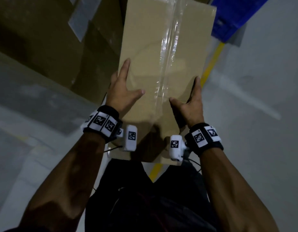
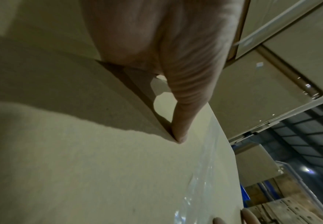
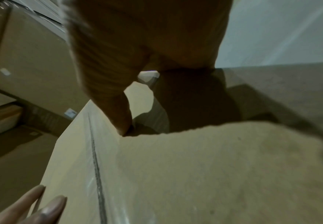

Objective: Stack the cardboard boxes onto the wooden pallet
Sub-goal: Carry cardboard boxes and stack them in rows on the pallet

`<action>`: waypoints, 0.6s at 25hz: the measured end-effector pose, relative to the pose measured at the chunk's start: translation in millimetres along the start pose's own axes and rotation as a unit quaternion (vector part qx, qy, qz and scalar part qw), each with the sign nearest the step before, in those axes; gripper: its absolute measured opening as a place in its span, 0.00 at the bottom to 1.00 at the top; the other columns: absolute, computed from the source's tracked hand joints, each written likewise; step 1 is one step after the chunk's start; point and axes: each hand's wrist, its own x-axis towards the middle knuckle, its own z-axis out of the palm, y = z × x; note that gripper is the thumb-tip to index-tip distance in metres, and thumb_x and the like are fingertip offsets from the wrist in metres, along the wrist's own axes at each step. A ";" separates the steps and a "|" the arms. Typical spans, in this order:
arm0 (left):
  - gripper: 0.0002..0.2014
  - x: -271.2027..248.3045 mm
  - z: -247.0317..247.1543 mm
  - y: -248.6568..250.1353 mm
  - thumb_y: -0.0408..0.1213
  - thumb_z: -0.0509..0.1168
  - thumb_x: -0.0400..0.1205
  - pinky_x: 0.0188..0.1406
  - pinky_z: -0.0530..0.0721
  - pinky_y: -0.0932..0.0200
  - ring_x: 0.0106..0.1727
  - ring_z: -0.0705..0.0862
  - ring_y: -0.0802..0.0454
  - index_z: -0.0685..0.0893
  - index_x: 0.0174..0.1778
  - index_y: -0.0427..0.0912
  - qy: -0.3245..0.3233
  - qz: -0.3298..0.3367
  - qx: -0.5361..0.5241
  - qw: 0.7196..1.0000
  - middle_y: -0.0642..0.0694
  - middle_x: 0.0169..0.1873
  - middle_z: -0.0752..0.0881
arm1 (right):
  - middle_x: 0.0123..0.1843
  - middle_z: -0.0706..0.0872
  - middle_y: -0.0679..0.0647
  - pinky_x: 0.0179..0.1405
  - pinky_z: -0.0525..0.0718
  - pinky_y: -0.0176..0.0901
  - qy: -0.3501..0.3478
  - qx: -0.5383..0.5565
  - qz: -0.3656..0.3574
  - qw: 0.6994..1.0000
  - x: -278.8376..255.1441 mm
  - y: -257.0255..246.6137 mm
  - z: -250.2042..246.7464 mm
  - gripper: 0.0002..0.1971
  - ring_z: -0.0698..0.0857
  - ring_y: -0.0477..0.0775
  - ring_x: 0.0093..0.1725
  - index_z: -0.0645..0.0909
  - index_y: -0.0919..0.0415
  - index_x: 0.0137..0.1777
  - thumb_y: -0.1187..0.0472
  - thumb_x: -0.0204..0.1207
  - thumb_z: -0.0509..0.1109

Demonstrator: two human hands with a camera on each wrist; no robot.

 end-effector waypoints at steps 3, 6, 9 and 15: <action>0.50 -42.9 -18.3 12.0 0.41 0.78 0.76 0.65 0.67 0.57 0.82 0.63 0.42 0.52 0.84 0.70 0.029 0.000 -0.012 1.000 0.45 0.85 0.56 | 0.83 0.66 0.48 0.70 0.69 0.36 -0.019 0.007 -0.023 1.000 -27.1 -17.8 -11.5 0.55 0.67 0.40 0.75 0.50 0.43 0.89 0.54 0.67 0.82; 0.50 -94.3 -17.5 14.0 0.41 0.77 0.76 0.71 0.69 0.49 0.83 0.61 0.39 0.51 0.83 0.73 0.081 -0.012 -0.035 0.996 0.46 0.86 0.53 | 0.76 0.71 0.44 0.66 0.78 0.41 -0.062 0.007 -0.033 0.998 -51.4 -26.9 -27.3 0.56 0.76 0.49 0.72 0.51 0.35 0.86 0.49 0.62 0.82; 0.50 -150.1 -0.1 9.1 0.43 0.78 0.75 0.69 0.66 0.55 0.83 0.61 0.41 0.52 0.84 0.71 0.150 -0.014 -0.052 0.987 0.46 0.86 0.54 | 0.77 0.75 0.51 0.74 0.78 0.61 -0.118 -0.037 -0.080 0.989 -71.0 -25.1 -49.3 0.58 0.77 0.59 0.74 0.48 0.29 0.83 0.42 0.57 0.81; 0.50 -290.3 32.4 20.3 0.47 0.78 0.73 0.72 0.65 0.56 0.81 0.66 0.42 0.52 0.84 0.71 0.277 -0.082 -0.079 0.954 0.45 0.84 0.59 | 0.83 0.67 0.56 0.79 0.68 0.57 -0.227 -0.115 -0.178 0.951 -134.3 -26.9 -108.6 0.56 0.70 0.63 0.80 0.45 0.36 0.87 0.45 0.69 0.81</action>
